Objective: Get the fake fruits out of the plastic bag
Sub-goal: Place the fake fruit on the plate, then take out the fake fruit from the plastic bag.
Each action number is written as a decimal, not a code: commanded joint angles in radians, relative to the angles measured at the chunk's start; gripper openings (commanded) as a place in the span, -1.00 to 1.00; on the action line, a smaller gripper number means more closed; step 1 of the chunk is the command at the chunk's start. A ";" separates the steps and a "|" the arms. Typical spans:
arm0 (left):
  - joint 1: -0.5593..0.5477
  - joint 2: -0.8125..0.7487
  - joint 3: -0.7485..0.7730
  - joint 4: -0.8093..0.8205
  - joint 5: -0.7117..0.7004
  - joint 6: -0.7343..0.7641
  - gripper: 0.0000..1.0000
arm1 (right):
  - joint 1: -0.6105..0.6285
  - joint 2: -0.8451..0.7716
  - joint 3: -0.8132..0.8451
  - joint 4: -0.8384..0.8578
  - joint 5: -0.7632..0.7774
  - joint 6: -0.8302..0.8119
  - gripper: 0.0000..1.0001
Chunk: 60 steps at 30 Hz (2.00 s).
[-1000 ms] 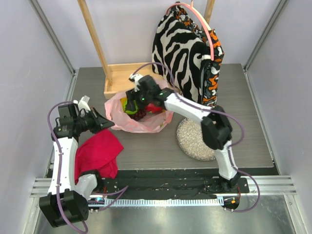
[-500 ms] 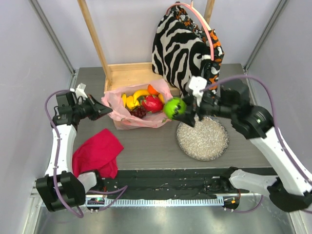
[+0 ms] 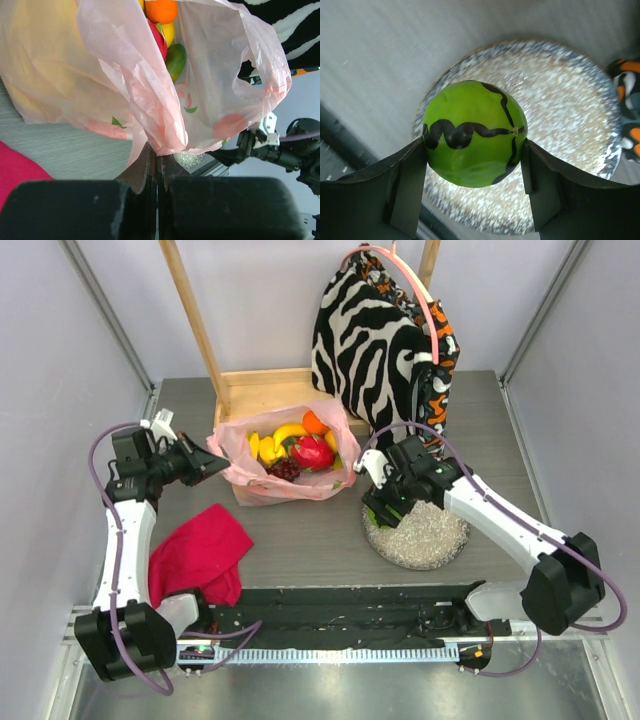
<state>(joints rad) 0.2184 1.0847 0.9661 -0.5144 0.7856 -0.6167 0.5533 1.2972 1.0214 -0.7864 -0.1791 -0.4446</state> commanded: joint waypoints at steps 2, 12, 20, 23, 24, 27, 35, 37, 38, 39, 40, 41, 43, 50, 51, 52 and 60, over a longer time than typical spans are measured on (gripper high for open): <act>0.006 -0.060 -0.029 0.004 0.010 0.020 -1.00 | -0.006 0.025 -0.050 0.249 0.078 0.027 -0.21; 0.012 -0.091 -0.053 -0.004 0.010 0.020 -1.00 | -0.010 0.068 -0.130 0.337 0.093 0.018 0.18; 0.012 -0.098 -0.075 0.002 0.017 0.021 -1.00 | -0.010 0.031 -0.127 0.337 0.087 0.063 0.82; 0.010 -0.103 -0.086 0.016 0.035 0.018 -1.00 | -0.012 0.021 -0.098 0.288 0.079 0.061 0.99; 0.010 -0.101 -0.087 0.019 0.041 0.017 -1.00 | -0.012 0.010 -0.092 0.265 0.078 0.063 1.00; 0.012 -0.114 -0.089 0.028 0.035 0.017 -1.00 | -0.012 -0.012 -0.048 0.170 0.066 0.079 0.99; 0.013 -0.131 -0.101 0.037 0.038 0.011 -1.00 | 0.019 -0.061 0.314 -0.053 -0.072 0.107 0.96; 0.013 -0.135 -0.104 0.039 0.040 0.009 -1.00 | 0.037 -0.018 0.446 -0.047 -0.117 0.141 0.91; 0.015 -0.137 -0.106 0.037 0.040 0.005 -1.00 | 0.072 0.029 0.489 -0.042 -0.141 0.168 0.89; 0.015 -0.138 -0.107 0.039 0.041 0.003 -1.00 | 0.100 0.057 0.531 -0.025 -0.152 0.172 0.85; 0.015 -0.141 -0.109 0.039 0.043 0.002 -1.00 | 0.127 0.082 0.605 -0.013 -0.143 0.172 0.79; 0.013 -0.144 -0.109 0.039 0.043 0.000 -1.00 | 0.196 0.127 0.641 -0.002 -0.132 0.152 0.77; 0.018 -0.149 -0.107 0.039 0.044 -0.005 -1.00 | 0.255 0.171 0.728 0.024 -0.081 0.110 0.75; 0.042 -0.177 -0.118 0.034 0.067 -0.020 -1.00 | 0.300 0.326 0.787 0.053 -0.134 -0.003 0.38; 0.044 -0.178 -0.119 0.034 0.067 -0.020 -1.00 | 0.298 0.350 0.749 0.087 -0.125 0.003 0.36; 0.047 -0.177 -0.119 0.034 0.067 -0.020 -1.00 | 0.300 0.365 0.735 0.107 -0.102 0.035 0.34; 0.055 -0.219 -0.162 0.019 0.101 -0.052 -1.00 | 0.266 0.597 0.801 0.239 0.244 0.190 0.59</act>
<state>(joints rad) 0.2638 0.9092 0.8268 -0.5133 0.8322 -0.6456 0.8352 1.8118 1.7576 -0.6590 -0.1711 -0.3416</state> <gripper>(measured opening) 0.013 0.679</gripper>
